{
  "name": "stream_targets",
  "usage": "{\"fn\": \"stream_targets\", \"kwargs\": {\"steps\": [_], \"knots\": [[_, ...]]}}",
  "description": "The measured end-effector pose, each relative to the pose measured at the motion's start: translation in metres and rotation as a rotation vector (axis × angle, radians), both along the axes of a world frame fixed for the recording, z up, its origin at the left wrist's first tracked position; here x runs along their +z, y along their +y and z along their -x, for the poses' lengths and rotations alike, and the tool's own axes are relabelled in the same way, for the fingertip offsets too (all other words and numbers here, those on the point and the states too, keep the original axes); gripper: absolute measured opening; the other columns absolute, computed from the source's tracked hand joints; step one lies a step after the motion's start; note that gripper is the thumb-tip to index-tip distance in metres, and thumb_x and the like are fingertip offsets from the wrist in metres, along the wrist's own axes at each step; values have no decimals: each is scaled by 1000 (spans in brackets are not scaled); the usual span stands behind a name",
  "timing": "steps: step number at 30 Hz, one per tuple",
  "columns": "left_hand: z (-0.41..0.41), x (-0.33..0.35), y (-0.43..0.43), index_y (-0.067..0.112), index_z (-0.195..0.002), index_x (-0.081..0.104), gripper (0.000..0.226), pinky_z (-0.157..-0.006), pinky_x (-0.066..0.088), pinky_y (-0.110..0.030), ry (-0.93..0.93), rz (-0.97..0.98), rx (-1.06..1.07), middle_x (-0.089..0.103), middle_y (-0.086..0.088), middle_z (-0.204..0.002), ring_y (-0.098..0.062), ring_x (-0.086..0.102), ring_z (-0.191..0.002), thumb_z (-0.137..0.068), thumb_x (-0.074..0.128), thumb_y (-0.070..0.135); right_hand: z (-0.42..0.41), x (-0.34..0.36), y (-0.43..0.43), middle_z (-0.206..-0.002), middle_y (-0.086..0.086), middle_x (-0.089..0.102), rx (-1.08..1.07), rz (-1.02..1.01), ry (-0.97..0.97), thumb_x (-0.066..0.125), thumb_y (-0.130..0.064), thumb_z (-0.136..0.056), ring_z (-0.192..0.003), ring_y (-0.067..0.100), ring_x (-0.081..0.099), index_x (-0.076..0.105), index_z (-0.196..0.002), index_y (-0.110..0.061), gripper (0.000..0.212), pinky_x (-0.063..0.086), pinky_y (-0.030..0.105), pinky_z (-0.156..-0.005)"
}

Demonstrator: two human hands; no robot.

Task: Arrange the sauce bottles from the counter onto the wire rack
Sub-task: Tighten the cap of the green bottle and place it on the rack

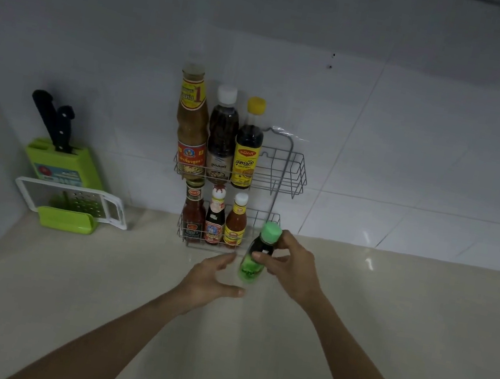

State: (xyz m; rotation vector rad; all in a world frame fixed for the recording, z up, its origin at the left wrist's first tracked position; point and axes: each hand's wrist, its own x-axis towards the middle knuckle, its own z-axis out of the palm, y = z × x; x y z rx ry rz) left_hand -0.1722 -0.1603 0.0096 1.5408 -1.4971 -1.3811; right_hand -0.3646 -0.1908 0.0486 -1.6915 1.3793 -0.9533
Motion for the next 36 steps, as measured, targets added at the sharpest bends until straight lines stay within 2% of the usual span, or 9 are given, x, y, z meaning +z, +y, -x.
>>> {"fn": "stream_targets", "kwargs": {"steps": [2, 6, 8, 12, 16, 20, 28, 33, 36], "knots": [[-4, 0, -19, 22, -147, 33, 92, -111, 30, -29, -46, 3, 62, 41, 9, -144, -13, 35, -137, -71, 84, 22, -2, -10, -18, -93, -15, 66, -96, 59, 7, 81, -26, -74, -82, 12, 68, 58, -100, -29, 35, 50, 11, -65], [-7, 1, -52, 23, -148, 30, 89, -107, 31, -26, -37, 109, 112, 41, 10, -146, -15, 36, -137, -75, 80, 16, -14, -23, -52, -100, 4, 66, -174, 91, 17, 78, -21, -75, -91, 21, 64, 59, -105, -18, 36, 55, 43, -81], [-1, -4, -63, 24, -150, 24, 94, -111, 32, -31, -51, 110, 104, 40, 6, -150, -15, 37, -137, -75, 80, 16, -14, -30, -68, -100, 8, 65, -183, 63, 32, 78, -18, -76, -92, 26, 63, 59, -105, -15, 35, 53, 47, -81], [11, -15, -73, 22, -151, 22, 96, -115, 31, -35, -9, 131, 120, 40, 2, -150, -15, 37, -137, -75, 80, 13, -9, -41, -95, -86, 3, 68, -167, -11, 48, 75, -16, -73, -82, 23, 64, 56, -96, -17, 30, 53, 36, -70], [7, -23, -78, 22, -150, 24, 94, -116, 32, -39, -29, 138, 157, 39, 3, -151, -14, 37, -138, -75, 80, 15, -16, -52, -111, -81, -4, 63, -93, -51, 138, 76, -20, -73, -76, 16, 58, 55, -96, -21, 31, 39, 14, -56], [6, -29, -76, 22, -150, 25, 92, -117, 30, -37, -27, 124, 165, 37, 2, -152, -14, 35, -139, -76, 79, 12, -22, -63, -114, -84, -2, 65, -40, -84, 188, 76, -21, -73, -79, 20, 61, 56, -105, -17, 38, 41, 27, -63], [-5, -37, -78, 25, -150, 26, 95, -116, 28, -31, -79, 78, 153, 35, 3, -154, -13, 33, -140, -73, 77, 4, -28, -71, -117, -88, 12, 62, 18, -133, 311, 69, -17, -84, -84, 29, 61, 47, -114, -6, 39, 36, 27, -65], [-3, -35, -82, 22, -151, 20, 87, -117, 19, -26, -103, 66, 61, 23, 14, -151, -14, 20, -146, -80, 64, -3, -25, -73, -97, -134, 13, 54, 43, -97, 287, 58, 1, -81, -123, 32, 52, 34, -142, -13, 66, 43, 31, -93], [-2, -28, -78, 23, -151, 22, 78, -112, 20, -22, -157, 67, 78, 24, 7, -156, -16, 23, -145, -85, 54, -3, -25, -71, -78, -140, 12, 49, -5, -69, 270, 59, -2, -80, -127, 31, 47, 32, -144, -14, 70, 42, 33, -99]]}}
